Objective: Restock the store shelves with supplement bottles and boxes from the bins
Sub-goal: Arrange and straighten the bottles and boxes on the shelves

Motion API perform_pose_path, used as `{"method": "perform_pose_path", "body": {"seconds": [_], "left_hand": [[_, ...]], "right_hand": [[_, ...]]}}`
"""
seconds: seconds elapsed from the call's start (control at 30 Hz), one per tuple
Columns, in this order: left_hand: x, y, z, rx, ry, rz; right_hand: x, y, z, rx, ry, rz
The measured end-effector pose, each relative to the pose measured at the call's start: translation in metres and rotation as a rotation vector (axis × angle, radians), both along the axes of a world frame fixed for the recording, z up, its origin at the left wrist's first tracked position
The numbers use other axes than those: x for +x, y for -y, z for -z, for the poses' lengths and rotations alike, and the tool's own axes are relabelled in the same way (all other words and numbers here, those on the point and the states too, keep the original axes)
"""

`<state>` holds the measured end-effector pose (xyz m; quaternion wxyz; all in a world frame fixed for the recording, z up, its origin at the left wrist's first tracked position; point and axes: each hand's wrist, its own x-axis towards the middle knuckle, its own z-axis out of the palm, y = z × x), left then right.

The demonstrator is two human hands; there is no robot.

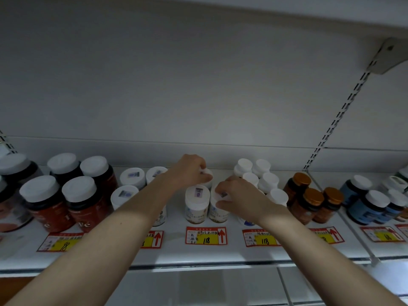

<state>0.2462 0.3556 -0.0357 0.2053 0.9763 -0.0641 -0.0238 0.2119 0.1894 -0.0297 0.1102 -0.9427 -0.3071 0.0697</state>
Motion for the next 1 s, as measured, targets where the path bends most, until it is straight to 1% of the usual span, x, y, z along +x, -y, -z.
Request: {"method": "perform_pose_path", "body": {"seconds": [0.27,0.4,0.87,1.0], "left_hand": [[0.003,-0.008,-0.003,0.003,-0.053,0.058],[0.004,-0.009,0.0,-0.036,-0.064,0.041],[0.008,-0.016,0.007,-0.064,-0.063,0.03],[0.007,-0.017,0.01,-0.079,-0.025,0.021]], "right_hand": [[0.0,0.0,-0.001,-0.01,-0.004,-0.002],[-0.001,0.001,-0.001,0.003,-0.012,0.0],[-0.001,0.0,0.001,0.018,-0.014,0.011],[-0.001,0.001,0.002,0.016,-0.017,0.01]]}}
